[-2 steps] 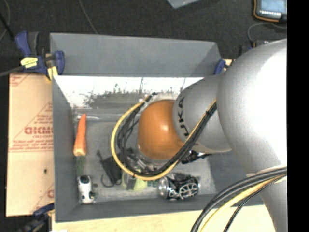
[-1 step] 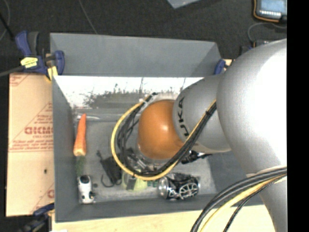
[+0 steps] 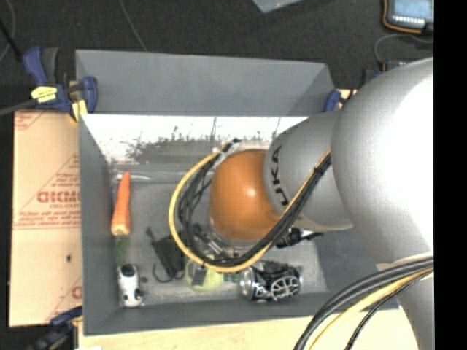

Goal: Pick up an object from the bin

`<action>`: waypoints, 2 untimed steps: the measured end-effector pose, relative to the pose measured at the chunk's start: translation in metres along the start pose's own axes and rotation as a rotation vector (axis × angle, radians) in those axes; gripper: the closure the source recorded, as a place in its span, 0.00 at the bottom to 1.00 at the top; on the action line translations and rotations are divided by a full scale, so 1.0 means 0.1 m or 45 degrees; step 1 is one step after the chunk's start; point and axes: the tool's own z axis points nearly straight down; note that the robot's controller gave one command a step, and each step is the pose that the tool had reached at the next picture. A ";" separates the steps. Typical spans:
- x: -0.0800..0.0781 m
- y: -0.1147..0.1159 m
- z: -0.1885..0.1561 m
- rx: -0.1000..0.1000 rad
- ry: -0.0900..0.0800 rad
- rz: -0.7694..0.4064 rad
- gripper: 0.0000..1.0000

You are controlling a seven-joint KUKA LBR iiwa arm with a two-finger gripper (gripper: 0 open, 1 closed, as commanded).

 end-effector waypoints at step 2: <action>-0.03 0.05 -0.27 -0.003 -0.005 0.030 1.00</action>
Offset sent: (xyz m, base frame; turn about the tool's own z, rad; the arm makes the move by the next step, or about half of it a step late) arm 0.0020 0.0046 0.0273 0.0226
